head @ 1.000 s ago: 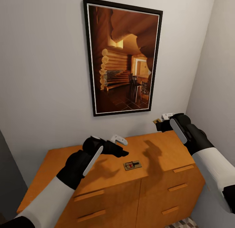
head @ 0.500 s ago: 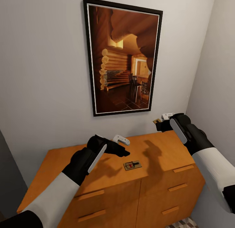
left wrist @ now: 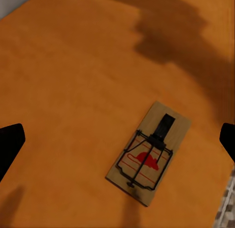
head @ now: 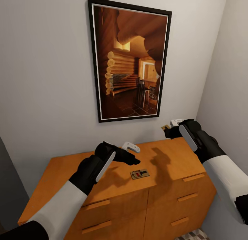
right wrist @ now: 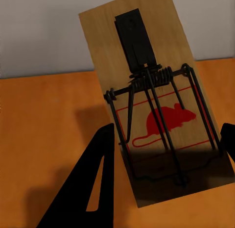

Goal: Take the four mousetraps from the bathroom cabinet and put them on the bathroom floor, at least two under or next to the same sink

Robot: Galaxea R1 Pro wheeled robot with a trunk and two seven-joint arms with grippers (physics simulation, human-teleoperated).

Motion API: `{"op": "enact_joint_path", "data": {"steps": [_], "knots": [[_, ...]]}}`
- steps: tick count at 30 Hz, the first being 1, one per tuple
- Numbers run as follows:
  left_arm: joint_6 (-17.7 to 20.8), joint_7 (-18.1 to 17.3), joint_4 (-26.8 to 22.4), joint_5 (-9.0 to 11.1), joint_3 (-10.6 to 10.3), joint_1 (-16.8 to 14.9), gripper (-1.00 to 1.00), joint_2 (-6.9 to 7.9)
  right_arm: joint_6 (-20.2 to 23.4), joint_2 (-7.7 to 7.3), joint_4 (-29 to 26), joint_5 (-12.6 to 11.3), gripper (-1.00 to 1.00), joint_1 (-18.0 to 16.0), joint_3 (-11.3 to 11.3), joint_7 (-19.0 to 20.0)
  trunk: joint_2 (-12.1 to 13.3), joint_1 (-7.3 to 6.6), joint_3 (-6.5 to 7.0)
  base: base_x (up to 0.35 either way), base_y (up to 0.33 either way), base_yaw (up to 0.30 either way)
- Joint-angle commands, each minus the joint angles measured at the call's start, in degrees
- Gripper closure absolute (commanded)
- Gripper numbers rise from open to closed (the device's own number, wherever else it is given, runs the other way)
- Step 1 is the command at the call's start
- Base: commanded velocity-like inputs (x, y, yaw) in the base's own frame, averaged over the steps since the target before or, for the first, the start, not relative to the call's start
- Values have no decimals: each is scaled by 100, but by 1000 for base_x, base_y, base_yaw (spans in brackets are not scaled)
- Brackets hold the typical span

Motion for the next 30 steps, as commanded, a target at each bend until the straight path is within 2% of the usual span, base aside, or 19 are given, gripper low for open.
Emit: {"op": "enact_joint_path", "data": {"steps": [1, 7, 21, 27, 30], "knots": [[30, 18, -2, 39, -2, -7, -100, -5, 15, -6, -5, -53, 100, -5, 19, -45, -5, 0, -7, 0, 0, 0], [32, 12, 2, 49, -10, -9, -100, -21, 15, 3, -5, -55, 100, -7, 20, -38, -5, 0, -4, 0, 0, -29], [55, 11, -33, 55, -41, -10, -100, 5, 15, -10, -3, -54, 100, -6, 18, -41, -5, 0, 33, 0, 0, -185], [56, 11, -9, 65, -252, -11, -100, 23, 15, -14, 9, -53, 100, -7, 19, -44, -5, 0, 36, 0, 0, -25], [53, 11, 22, 67, -290, -11, -100, 32, 15, -17, 22, -53, 100, -7, 18, -48, -5, 0, 36, 0, 0, -6]]}}
